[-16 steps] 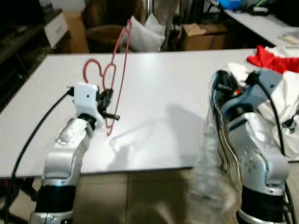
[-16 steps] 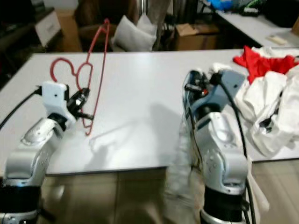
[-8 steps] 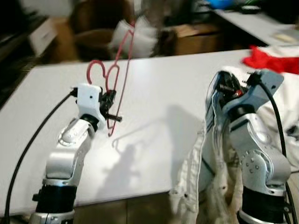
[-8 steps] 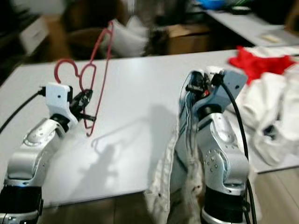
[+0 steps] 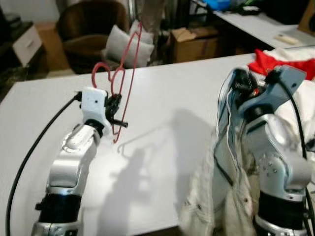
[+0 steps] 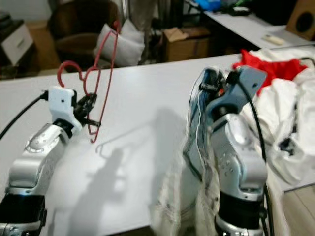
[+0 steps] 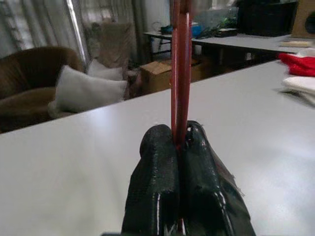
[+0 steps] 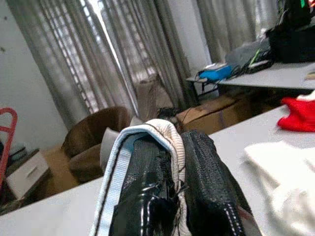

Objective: Hang hanger

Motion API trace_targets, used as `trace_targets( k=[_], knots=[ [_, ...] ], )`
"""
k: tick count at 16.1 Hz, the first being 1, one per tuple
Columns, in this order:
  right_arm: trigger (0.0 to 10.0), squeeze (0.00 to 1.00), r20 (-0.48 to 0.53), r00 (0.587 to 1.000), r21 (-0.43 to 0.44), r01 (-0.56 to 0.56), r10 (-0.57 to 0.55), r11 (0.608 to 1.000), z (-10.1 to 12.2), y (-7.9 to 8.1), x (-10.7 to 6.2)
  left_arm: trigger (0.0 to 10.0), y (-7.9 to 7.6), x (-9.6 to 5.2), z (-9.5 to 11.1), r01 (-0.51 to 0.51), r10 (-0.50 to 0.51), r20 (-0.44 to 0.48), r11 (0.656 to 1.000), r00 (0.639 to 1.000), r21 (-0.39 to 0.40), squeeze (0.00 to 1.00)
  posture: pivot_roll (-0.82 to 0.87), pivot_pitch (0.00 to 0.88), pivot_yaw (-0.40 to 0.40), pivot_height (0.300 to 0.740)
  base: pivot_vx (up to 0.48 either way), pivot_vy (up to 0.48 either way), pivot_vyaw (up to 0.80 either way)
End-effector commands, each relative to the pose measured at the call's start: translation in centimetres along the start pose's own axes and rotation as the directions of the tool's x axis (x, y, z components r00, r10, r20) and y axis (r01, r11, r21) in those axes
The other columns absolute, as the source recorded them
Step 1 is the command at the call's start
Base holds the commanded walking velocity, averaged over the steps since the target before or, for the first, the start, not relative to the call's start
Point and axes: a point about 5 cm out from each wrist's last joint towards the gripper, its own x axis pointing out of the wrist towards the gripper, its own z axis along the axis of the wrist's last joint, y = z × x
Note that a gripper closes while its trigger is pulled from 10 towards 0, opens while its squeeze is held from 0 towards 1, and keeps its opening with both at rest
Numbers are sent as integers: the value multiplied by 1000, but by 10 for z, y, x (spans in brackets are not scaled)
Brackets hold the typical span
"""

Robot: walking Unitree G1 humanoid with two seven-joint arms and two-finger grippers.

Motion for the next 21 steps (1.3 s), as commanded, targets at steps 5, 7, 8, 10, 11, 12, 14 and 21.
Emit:
trace_targets(
  k=[5, 7, 8, 10, 11, 12, 14, 21],
  knots=[
    [10000, 0, 12, 1000, -34, -4, 4, 999, 11, -2, 28, 10000, 32, -11, -4, -170, 172, -23, 983, 985, 75, 0, -152, 0, 12, 740, 0, 0, 0],
    [10000, 0, 1, 999, -51, -47, 47, 998, 13, 7, 52, 10000, 44, -13, -5, -228, 230, -28, 971, 973, 72, 0, -164, 0, 22, 740, 0, 0, 0],
    [10000, 0, -6, 994, -36, -111, 111, 993, 20, 25, 77, 10000, 52, -14, -4, -267, 271, -30, 960, 962, 88, 0, -168, 0, 28, 740, 0, 0, 0],
    [10000, 0, 91, 938, -34, -333, 335, 942, 69, 86, 110, 10000, 66, -15, -1, -329, 333, -21, 939, 943, 101, 0, -171, 0, 40, 740, 0, 0, 0],
    [10000, 0, 212, 877, 24, -445, 431, 895, 112, 115, 116, 10000, 73, -17, 2, -359, 362, -9, 926, 932, 116, 0, -168, 0, 39, 740, 0, 0, 0],
    [10000, 0, 330, 819, 76, -519, 470, 851, 150, 130, 115, 10000, 79, -19, 5, -392, 394, 10, 911, 919, 126, 0, -168, 0, 39, 740, 0, 0, 0],
    [10000, 0, 463, 738, 131, -605, 491, 786, 191, 138, 110, 10000, 97, -29, 8, -476, 476, 31, 869, 879, 134, 0, -159, 0, 21, 740, 0, 0, 0],
    [10000, 0, 222, 845, 368, -534, 486, 761, 72, 113, 117, 10000, 131, -48, 12, -634, 633, 61, 756, 771, 163, 0, -150, 0, 18, 740, 0, 0, 0]
  ],
)
